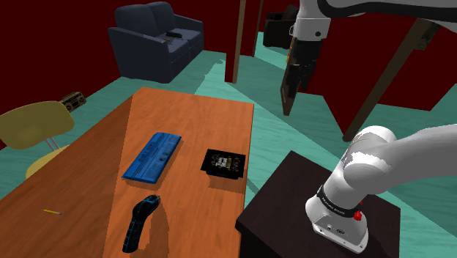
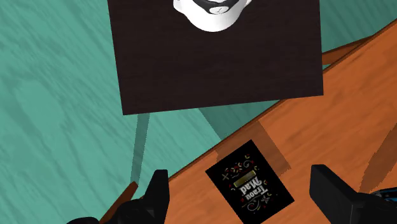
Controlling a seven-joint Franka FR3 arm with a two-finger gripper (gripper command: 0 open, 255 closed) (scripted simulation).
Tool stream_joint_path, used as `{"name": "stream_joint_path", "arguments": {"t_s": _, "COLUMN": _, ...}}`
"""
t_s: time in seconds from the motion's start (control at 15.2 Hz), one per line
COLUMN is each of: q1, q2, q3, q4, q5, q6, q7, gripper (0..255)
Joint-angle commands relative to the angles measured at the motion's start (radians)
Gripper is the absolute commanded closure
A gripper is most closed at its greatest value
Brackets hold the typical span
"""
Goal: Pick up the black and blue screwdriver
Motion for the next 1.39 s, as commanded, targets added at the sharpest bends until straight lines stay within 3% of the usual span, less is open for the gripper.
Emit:
{"name": "stream_joint_path", "arguments": {"t_s": 0.0, "q1": 0.0, "q2": 0.0, "q3": 0.0, "q4": 0.0, "q5": 0.0, "q6": 0.0, "q7": 0.0, "gripper": 0}}
{"name": "stream_joint_path", "arguments": {"t_s": 0.66, "q1": 0.046, "q2": 0.007, "q3": 0.179, "q4": -0.208, "q5": 0.201, "q6": 0.252, "q7": 0.27, "gripper": 0}}
{"name": "stream_joint_path", "arguments": {"t_s": 1.32, "q1": 0.104, "q2": 0.206, "q3": 0.384, "q4": -0.27, "q5": 0.389, "q6": 0.584, "q7": 0.512, "gripper": 0}}
